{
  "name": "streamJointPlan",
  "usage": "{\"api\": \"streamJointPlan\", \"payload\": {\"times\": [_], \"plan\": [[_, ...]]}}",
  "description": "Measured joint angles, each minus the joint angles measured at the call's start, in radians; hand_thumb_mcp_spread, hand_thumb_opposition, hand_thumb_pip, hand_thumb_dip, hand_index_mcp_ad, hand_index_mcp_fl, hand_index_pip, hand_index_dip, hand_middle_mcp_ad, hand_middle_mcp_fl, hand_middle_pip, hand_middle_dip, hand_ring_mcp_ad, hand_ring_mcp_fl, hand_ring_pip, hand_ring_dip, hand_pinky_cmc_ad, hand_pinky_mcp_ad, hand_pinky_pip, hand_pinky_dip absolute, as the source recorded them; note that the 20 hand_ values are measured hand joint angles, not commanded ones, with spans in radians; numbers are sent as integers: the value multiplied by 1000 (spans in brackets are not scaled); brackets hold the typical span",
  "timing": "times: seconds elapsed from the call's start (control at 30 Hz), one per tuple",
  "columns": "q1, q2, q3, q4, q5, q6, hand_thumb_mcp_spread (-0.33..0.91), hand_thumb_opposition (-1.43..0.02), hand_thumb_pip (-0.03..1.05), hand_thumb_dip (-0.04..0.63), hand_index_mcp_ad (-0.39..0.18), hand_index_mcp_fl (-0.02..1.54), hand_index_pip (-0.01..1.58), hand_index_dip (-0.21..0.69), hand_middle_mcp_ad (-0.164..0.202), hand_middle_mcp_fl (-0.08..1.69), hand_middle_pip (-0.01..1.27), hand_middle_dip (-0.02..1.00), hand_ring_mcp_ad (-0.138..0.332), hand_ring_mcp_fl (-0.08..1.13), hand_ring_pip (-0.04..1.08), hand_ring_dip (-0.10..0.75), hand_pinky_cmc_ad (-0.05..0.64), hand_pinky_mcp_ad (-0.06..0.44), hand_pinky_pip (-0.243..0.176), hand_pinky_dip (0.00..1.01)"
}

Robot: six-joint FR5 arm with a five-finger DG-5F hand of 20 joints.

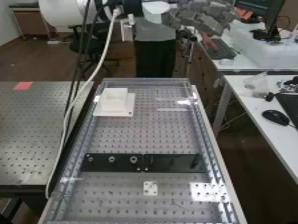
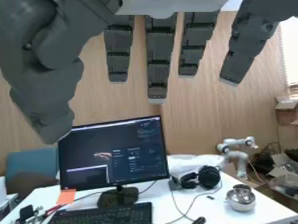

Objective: Grab the chopstick and place it in the clear container

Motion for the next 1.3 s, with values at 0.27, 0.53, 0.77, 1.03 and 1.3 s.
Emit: {"api": "streamJointPlan", "payload": {"times": [0.27, 0.53, 0.77, 1.03, 1.3], "plan": [[7, 1, 3, -1, 12, -9, 209, -744, 635, 157, -178, 340, 84, 49, 37, 433, 106, 379, 87, 127, 110, 271, 398, 328, -93, 529], [15, 5, -2, 13, 10, -16, 206, -744, 641, 161, -178, 344, 86, 47, 37, 436, 105, 379, 87, 127, 110, 271, 398, 328, -89, 529], [16, 10, -11, 30, 8, -15, 208, -761, 641, 161, -178, 344, 86, 47, 37, 447, 105, 379, 87, 127, 106, 267, 398, 328, -77, 531], [17, 18, -25, 42, 7, -17, 208, -759, 653, 159, -178, 365, 86, 47, 35, 445, 105, 379, 86, 147, 106, 267, 398, 328, -77, 531], [20, 25, -30, 38, 8, -16, 208, -759, 653, 162, -178, 363, 86, 37, 37, 445, 108, 379, 86, 147, 106, 267, 398, 328, -75, 531]]}}
